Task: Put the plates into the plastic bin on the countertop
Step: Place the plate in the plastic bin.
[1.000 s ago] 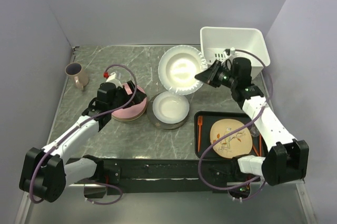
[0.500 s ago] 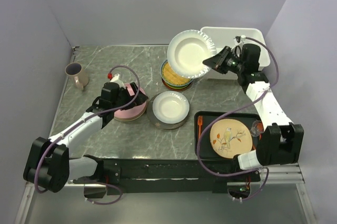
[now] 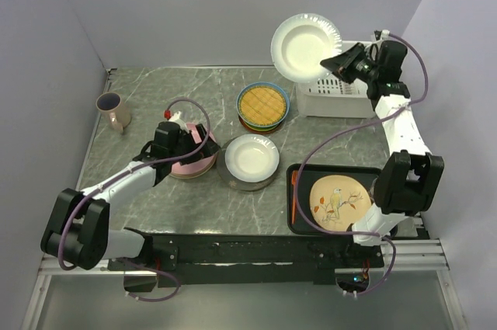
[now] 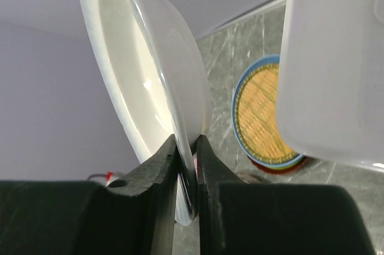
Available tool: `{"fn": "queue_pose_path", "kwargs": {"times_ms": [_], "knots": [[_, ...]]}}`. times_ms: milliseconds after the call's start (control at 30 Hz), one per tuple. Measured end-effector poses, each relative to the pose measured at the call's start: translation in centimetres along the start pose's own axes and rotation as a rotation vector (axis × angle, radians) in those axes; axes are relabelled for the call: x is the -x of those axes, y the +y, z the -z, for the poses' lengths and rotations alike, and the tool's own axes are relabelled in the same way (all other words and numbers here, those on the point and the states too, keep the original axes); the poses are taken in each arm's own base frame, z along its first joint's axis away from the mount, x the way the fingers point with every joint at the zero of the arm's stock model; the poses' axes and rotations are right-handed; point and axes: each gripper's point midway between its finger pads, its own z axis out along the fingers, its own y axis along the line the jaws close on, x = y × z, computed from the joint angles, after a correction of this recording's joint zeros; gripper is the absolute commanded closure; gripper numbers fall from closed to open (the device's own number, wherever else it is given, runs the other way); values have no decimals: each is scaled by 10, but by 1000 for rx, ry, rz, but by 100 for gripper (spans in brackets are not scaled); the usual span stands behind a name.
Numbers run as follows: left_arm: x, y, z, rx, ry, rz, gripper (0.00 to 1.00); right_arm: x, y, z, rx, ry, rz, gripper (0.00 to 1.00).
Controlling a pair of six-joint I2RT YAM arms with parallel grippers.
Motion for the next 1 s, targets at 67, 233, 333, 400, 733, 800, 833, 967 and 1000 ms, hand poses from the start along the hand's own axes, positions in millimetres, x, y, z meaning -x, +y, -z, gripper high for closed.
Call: {"fn": "queue_pose_path", "kwargs": {"times_ms": [67, 233, 333, 400, 733, 800, 833, 967, 1000], "knots": [[-1, -1, 0, -8, 6, 0, 1, 10, -1, -2, 0, -17, -5, 100], [2, -9, -1, -40, -5, -8, 1, 19, -22, -9, -31, -28, -51, 100], [2, -11, -1, -49, -4, -10, 1, 21, -42, -16, -58, -24, -93, 100], [1, -11, -1, -51, -2, -11, 1, 22, -59, -21, -84, -23, -127, 100], [-6, -17, -7, -90, 20, -15, 1, 55, -104, -47, -181, -59, -170, 100], [-10, -16, -8, -87, 31, -14, 1, 62, -103, -48, -194, -70, -158, 100], [-12, -15, -9, -86, 35, -14, 1, 65, -103, -47, -203, -77, -153, 100], [-13, -15, -9, -87, 37, -15, 1, 75, -97, -42, -228, -91, -124, 100], [-13, -16, -9, -87, 37, -16, 1, 76, -96, -41, -233, -94, -115, 100]]}}
